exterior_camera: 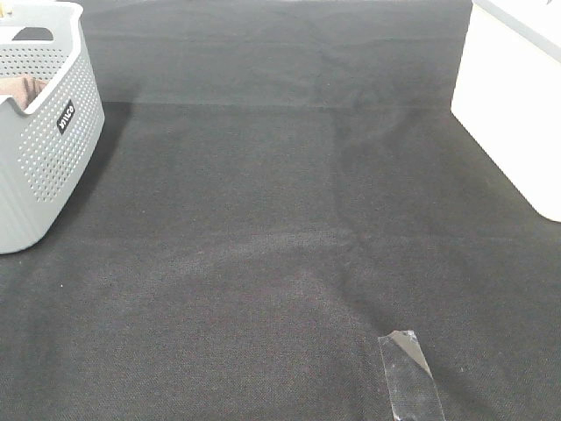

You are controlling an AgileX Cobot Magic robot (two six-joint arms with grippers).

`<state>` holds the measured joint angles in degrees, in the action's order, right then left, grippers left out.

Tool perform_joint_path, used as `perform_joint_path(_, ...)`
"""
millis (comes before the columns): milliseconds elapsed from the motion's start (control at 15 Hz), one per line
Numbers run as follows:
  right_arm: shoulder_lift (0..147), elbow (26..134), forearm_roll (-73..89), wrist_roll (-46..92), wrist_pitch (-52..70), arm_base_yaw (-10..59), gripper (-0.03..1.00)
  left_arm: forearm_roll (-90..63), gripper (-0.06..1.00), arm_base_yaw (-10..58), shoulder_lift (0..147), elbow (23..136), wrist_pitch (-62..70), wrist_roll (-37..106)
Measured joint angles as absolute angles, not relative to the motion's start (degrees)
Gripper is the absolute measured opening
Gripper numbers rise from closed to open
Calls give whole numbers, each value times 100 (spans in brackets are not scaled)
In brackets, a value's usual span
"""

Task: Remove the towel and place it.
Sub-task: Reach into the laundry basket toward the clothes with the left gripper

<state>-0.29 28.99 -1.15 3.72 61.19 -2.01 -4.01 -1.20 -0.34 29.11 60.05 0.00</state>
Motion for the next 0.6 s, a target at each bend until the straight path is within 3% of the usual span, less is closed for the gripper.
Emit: perform_joint_path(600,-29,2899,-115,372,6119,-201,71,-407,99,-120,-34,2911,6005,0)
